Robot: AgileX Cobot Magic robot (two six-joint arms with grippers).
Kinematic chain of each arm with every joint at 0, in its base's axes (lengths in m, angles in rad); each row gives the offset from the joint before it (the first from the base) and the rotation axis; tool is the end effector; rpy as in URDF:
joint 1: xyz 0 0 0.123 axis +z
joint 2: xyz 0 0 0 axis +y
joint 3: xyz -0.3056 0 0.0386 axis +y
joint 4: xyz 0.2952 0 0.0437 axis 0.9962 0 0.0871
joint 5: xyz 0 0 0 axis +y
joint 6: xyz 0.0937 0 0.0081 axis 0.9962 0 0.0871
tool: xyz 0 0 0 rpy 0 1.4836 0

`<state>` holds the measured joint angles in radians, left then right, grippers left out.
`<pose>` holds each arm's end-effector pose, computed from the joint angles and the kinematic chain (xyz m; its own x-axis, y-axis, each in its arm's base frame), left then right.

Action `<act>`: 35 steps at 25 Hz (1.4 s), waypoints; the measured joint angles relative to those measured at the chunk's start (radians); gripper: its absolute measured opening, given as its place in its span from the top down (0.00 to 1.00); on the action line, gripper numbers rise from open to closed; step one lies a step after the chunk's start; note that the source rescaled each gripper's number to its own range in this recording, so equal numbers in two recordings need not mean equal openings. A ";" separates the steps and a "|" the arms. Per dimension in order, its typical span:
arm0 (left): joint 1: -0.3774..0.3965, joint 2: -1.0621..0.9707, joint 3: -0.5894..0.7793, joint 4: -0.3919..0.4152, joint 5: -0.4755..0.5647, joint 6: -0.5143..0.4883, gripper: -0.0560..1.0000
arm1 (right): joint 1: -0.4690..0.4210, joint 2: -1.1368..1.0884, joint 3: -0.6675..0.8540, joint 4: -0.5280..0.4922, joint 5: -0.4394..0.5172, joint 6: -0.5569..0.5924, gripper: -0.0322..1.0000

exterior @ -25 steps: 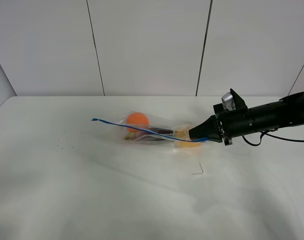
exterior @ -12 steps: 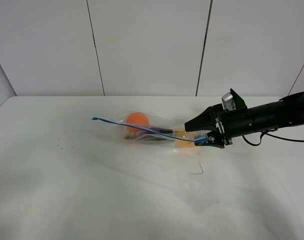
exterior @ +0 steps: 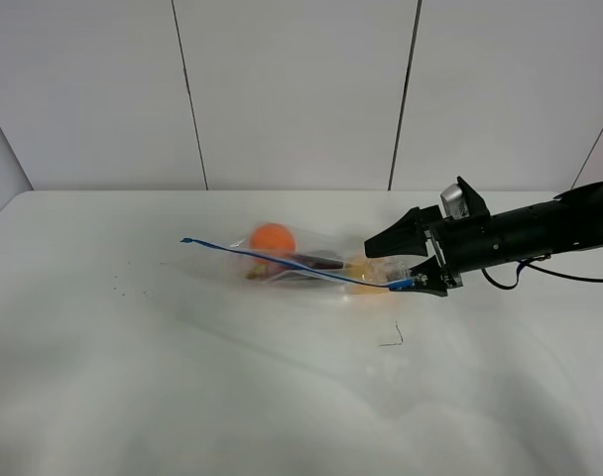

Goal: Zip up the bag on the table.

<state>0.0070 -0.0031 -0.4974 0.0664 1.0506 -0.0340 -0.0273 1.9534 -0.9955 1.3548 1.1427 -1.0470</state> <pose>0.0163 0.0055 0.2987 -0.4456 -0.0041 -0.8952 -0.0590 0.9980 0.0248 0.3687 0.0736 0.1341 -0.9732 0.0438 -0.2256 -0.1803 0.4634 0.8676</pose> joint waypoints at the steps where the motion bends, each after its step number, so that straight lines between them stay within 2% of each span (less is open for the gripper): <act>1: 0.000 0.000 0.000 0.000 0.000 0.000 0.00 | 0.000 -0.012 0.000 -0.014 -0.023 0.000 0.00; 3: 0.000 0.000 0.000 0.000 0.000 0.000 0.00 | 0.000 -0.045 0.000 -0.061 -0.093 0.006 0.00; 5: 0.000 0.000 0.000 0.000 0.000 0.000 0.00 | 0.000 -0.095 0.000 -0.151 -0.209 0.057 0.00; 7: 0.000 0.000 0.000 0.000 0.000 0.000 0.00 | 0.000 -0.141 0.000 -0.318 -0.337 0.170 0.00; 10: 0.000 0.000 0.000 0.000 0.000 0.000 0.00 | 0.000 -0.204 0.001 -0.667 -0.485 0.427 0.00; 13: 0.000 0.000 0.000 0.000 0.000 0.000 0.00 | 0.000 -0.262 0.002 -1.053 -0.504 0.730 0.00; 15: 0.000 0.000 0.000 0.000 0.000 0.001 0.00 | 0.000 -0.294 0.002 -1.287 -0.475 0.900 0.00; 18: 0.000 0.000 0.000 0.000 0.000 0.001 0.00 | 0.000 -0.349 0.005 -1.489 -0.420 1.047 0.00; 20: 0.000 0.000 0.000 0.000 0.000 0.001 0.00 | 0.000 -0.395 0.005 -1.528 -0.403 1.069 0.00; 23: 0.000 0.000 0.000 0.000 0.000 0.001 0.00 | 0.000 -0.468 0.005 -1.526 -0.367 1.054 0.00; 32: 0.000 0.000 0.000 0.001 0.000 0.001 0.00 | 0.000 -0.788 0.120 -1.259 -0.342 0.846 0.00; 35: 0.000 0.000 0.000 0.001 0.000 0.001 0.00 | 0.000 -0.898 0.174 -1.221 -0.334 0.795 0.00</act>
<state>0.0070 -0.0031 -0.4974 0.0673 1.0506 -0.0332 -0.0273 1.0550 -0.8218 0.1339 0.8088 -0.2520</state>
